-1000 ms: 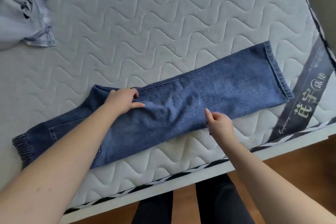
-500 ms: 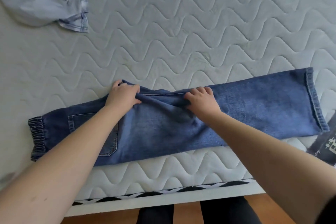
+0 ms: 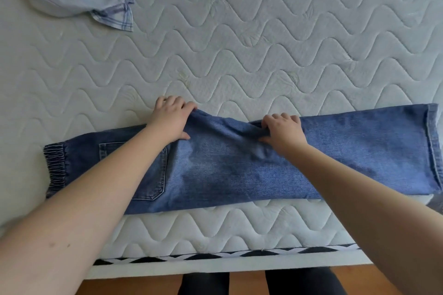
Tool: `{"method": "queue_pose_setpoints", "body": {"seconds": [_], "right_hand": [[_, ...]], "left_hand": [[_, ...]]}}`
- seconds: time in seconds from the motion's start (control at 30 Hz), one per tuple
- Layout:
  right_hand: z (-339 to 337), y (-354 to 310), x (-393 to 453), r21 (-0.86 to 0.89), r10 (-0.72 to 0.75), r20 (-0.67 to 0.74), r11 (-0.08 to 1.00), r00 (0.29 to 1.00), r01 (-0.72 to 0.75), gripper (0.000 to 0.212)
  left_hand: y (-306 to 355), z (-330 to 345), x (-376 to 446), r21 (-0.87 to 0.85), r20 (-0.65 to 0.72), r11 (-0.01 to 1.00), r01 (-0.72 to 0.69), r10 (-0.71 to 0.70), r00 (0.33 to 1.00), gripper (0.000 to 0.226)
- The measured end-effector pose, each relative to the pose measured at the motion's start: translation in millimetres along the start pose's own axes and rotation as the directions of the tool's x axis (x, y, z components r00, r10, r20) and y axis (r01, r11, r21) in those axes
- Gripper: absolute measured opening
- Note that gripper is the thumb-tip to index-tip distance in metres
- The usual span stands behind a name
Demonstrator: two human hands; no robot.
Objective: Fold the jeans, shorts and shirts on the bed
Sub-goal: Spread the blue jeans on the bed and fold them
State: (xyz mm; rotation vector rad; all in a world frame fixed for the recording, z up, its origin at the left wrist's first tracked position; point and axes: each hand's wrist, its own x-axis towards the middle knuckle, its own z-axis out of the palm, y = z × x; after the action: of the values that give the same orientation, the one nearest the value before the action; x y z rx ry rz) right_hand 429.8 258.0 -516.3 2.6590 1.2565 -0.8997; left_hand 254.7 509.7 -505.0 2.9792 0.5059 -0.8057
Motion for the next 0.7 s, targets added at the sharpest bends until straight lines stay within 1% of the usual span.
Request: {"method": "queue_pose_setpoints", "body": {"seconds": [0.07, 0.1, 0.13, 0.17, 0.23, 0.27, 0.3, 0.33, 0.37, 0.4, 0.43, 0.47, 0.53, 0.57, 0.63, 0.7], "right_hand": [[1.8, -1.9, -4.6, -0.041, 0.113, -0.106, 0.992, 0.988, -0.118, 0.018], [2.4, -3.9, -7.1, -0.045, 0.180, -0.146, 0.981, 0.973, -0.188, 0.012], [3.0, -7.3, -9.3, -0.041, 0.243, -0.164, 0.967, 0.956, -0.252, 0.012], [4.1, -10.9, -11.4, -0.041, 0.298, -0.166, 0.950, 0.940, -0.308, 0.017], [6.8, -16.8, -14.6, -0.050, 0.364, -0.161, 0.925, 0.917, -0.376, 0.024], [7.6, -18.3, -15.6, -0.045, 0.362, -0.161, 0.927, 0.918, -0.373, 0.026], [8.4, -19.0, -15.8, -0.028, 0.321, -0.162, 0.944, 0.933, -0.329, 0.028], [9.6, -19.8, -15.7, 0.006, 0.243, -0.149, 0.969, 0.958, -0.245, 0.029], [10.6, -22.1, -15.3, 0.052, 0.148, -0.125, 0.988, 0.981, -0.143, 0.033], [11.2, -25.5, -14.3, 0.109, 0.063, -0.103, 0.993, 0.993, -0.051, 0.039], [11.9, -29.1, -12.6, 0.177, 0.013, -0.097, 0.984, 0.995, 0.004, 0.042], [12.1, -32.1, -10.1, 0.245, 0.016, -0.112, 0.970, 0.994, 0.012, 0.039], [7.6, -33.2, -3.0, 0.366, 0.124, -0.146, 0.928, 0.981, -0.063, 0.028], [4.8, -31.5, 0.7, 0.383, 0.175, -0.140, 0.917, 0.975, -0.110, 0.027], [0.8, -27.0, 7.5, 0.338, 0.229, -0.105, 0.924, 0.968, -0.182, 0.027], [-2.1, -27.9, 12.7, 0.231, 0.240, -0.069, 0.948, 0.968, -0.219, 0.028]], "left_hand": [[6.5, 8.4, -9.4, -0.009, -0.095, 1.000, -0.025, 0.024, 0.995, 0.104], [9.3, 12.9, -14.8, -0.045, -0.118, 0.999, -0.012, 0.007, 0.993, 0.110], [11.2, 16.9, -20.0, -0.098, -0.122, 0.995, 0.018, -0.030, 0.992, 0.115], [12.4, 20.8, -24.9, -0.168, -0.111, 0.984, 0.060, -0.079, 0.991, 0.119], [12.1, 27.9, -32.4, -0.364, -0.080, 0.920, 0.148, -0.189, 0.979, 0.120], [10.2, 30.3, -34.2, -0.484, -0.058, 0.853, 0.195, -0.254, 0.966, 0.117], [7.3, 32.0, -34.6, -0.597, -0.024, 0.764, 0.245, -0.322, 0.946, 0.111], [3.3, 33.4, -33.5, -0.680, 0.016, 0.674, 0.289, -0.381, 0.925, 0.102], [-1.2, 35.0, -31.3, -0.723, 0.050, 0.610, 0.323, -0.420, 0.906, 0.092], [-6.1, 35.8, -28.3, -0.739, 0.071, 0.580, 0.342, -0.438, 0.896, 0.080], [-10.4, 36.2, -25.0, -0.745, 0.079, 0.567, 0.351, -0.448, 0.891, 0.068], [-14.3, 35.8, -22.3, -0.753, 0.077, 0.555, 0.353, -0.458, 0.886, 0.058], [-20.0, 33.3, -18.3, -0.794, 0.062, 0.505, 0.339, -0.487, 0.871, 0.043], [-22.0, 31.8, -16.9, -0.815, 0.053, 0.478, 0.327, -0.501, 0.864, 0.037], [-24.4, 29.1, -14.5, -0.830, 0.040, 0.459, 0.318, -0.518, 0.854, 0.029], [-23.1, 27.0, -12.5, -0.826, 0.024, 0.468, 0.314, -0.527, 0.849, 0.030]]}}
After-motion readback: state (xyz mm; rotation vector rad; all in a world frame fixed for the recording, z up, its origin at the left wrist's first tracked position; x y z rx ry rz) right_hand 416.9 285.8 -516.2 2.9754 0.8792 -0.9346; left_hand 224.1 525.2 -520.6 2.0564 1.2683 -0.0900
